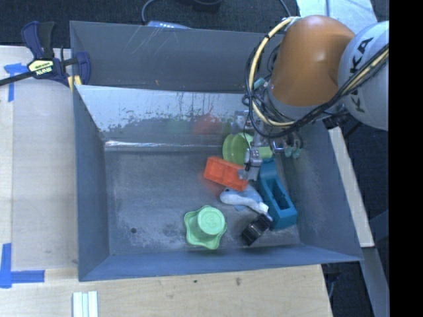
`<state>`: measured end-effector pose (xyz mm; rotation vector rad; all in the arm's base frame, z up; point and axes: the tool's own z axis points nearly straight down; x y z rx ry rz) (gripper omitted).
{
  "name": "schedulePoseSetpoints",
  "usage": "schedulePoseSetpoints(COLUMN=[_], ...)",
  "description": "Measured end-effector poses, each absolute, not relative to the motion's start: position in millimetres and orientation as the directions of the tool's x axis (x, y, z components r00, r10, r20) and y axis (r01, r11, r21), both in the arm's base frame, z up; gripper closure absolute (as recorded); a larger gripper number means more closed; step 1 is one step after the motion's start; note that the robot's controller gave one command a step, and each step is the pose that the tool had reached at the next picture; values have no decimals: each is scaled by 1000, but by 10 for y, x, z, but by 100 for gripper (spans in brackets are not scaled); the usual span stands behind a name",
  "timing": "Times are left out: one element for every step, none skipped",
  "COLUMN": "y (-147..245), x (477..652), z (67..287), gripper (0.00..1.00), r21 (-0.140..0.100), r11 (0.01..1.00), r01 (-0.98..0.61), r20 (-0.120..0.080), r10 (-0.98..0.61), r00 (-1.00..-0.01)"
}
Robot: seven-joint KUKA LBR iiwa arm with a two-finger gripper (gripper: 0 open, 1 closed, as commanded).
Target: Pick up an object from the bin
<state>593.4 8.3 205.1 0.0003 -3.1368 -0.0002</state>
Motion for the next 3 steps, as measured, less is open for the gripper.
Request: schedulePoseSetpoints(y=[83, 42, 46], x=[5948, 5921, 5833], z=[2101, 1950, 1448], gripper=[0, 0, 0], r21=[0, 0, -2], r11=[1000, 999, 980], r01=[0, -53, -201], r20=[-4, -8, -7], r10=[0, -53, -201], r00=[-1000, -999, -980])
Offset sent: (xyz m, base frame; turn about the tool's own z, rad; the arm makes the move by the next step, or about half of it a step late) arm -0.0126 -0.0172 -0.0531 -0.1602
